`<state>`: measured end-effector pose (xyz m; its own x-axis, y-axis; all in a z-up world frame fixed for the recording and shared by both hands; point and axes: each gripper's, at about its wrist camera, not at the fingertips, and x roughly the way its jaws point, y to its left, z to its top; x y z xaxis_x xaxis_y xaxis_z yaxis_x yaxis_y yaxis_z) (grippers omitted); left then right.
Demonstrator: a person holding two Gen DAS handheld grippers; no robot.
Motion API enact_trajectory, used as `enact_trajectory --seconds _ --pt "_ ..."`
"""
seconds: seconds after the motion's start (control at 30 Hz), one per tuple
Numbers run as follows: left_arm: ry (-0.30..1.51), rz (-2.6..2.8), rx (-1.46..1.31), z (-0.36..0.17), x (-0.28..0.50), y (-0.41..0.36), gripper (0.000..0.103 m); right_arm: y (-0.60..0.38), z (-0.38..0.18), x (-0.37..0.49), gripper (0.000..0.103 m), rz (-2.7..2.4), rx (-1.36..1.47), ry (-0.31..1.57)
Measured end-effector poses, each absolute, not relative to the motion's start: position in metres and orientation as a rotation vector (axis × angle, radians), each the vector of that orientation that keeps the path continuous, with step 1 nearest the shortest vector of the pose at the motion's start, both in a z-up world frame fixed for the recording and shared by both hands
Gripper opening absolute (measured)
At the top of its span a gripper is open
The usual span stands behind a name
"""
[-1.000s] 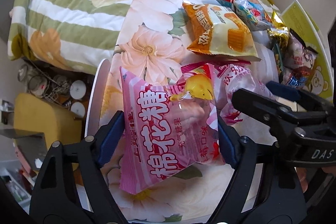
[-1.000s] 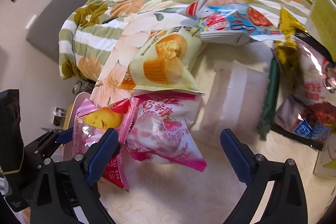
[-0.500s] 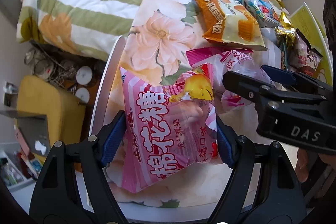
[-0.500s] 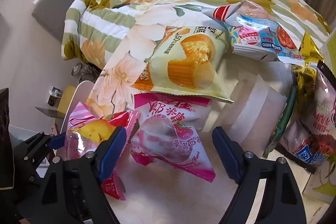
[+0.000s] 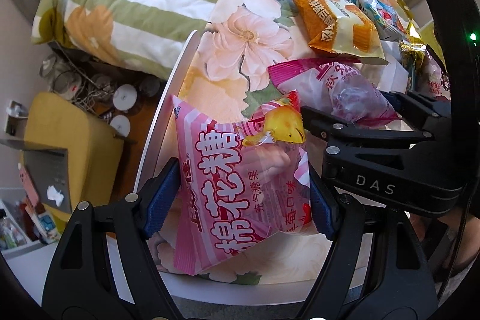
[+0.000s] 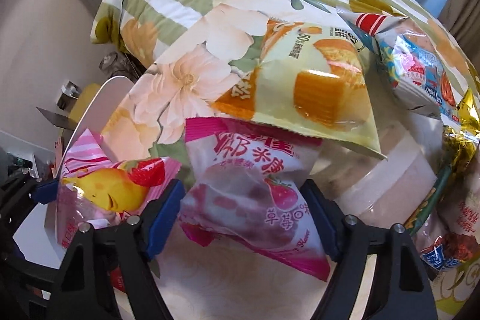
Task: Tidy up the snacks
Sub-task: 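Grasp the pink candy bag with the left gripper while the right grasps another pink bag, then carry both pink bags over the green box and open both grippers to drop them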
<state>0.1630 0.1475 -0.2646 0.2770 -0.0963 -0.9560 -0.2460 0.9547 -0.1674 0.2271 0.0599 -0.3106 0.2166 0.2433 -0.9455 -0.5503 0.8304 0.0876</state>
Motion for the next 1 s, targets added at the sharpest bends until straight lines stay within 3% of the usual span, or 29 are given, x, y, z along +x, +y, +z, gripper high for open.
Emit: enact_trajectory --seconds 0.1,0.3,1.0 --pt "1.292 0.098 -0.314 -0.265 0.162 0.148 0.073 0.056 -0.309 0.226 0.063 0.558 -0.272 1.234" --pt "1.301 0.087 -0.317 -0.261 0.159 0.148 0.071 0.049 -0.302 0.224 0.055 0.556 -0.215 1.223" --pt "1.120 -0.133 -0.275 -0.173 0.175 0.136 0.071 -0.027 -0.203 0.190 0.054 0.397 0.106 1.078"
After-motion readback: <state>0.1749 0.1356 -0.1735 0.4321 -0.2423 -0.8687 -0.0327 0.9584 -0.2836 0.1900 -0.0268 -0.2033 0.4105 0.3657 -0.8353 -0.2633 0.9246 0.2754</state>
